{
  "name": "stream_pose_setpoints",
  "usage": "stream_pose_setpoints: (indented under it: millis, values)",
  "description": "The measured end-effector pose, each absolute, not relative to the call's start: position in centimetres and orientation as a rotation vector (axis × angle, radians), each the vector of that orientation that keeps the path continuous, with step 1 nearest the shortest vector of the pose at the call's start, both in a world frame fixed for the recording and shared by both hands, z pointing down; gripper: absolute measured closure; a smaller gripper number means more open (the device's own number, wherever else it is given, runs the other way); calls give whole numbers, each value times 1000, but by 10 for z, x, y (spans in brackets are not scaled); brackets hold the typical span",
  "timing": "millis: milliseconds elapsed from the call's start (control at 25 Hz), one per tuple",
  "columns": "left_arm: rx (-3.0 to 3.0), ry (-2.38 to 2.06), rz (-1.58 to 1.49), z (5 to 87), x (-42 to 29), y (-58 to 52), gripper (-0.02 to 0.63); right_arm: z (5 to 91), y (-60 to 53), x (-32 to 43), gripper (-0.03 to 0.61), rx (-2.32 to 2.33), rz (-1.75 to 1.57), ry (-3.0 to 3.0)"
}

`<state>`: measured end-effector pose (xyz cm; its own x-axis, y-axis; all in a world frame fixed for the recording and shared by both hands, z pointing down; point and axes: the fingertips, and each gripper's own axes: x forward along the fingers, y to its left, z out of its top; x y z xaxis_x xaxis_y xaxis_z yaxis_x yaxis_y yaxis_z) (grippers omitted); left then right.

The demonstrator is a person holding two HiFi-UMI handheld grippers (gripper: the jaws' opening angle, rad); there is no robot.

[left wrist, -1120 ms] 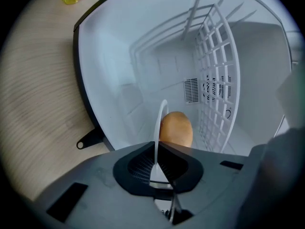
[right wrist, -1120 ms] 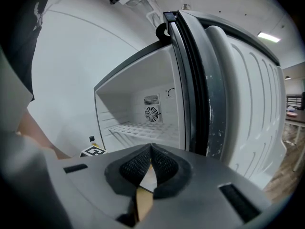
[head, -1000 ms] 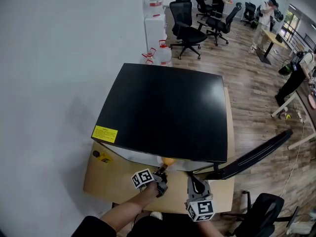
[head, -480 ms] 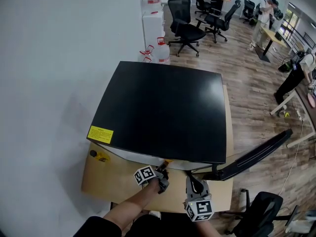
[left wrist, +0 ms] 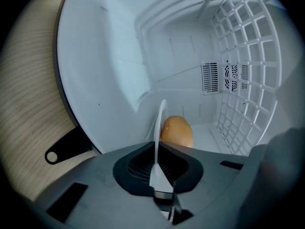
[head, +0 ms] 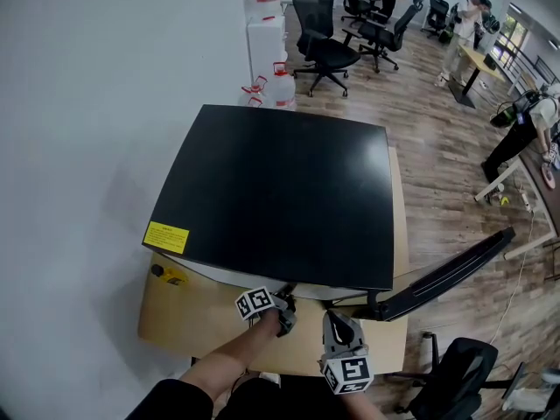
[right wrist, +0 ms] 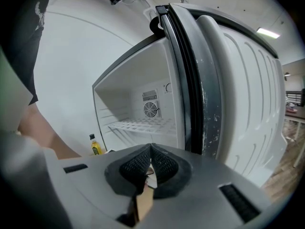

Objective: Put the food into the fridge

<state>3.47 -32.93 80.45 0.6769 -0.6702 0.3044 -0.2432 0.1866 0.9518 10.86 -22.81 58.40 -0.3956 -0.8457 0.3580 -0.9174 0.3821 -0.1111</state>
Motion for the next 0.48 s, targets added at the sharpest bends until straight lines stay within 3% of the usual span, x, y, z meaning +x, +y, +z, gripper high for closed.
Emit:
stream_pose_setpoints:
  millis: [480]
  values:
    - [1302,-841,-324,808,37,-335,591,587,-225,93,518,1511,437,-2431]
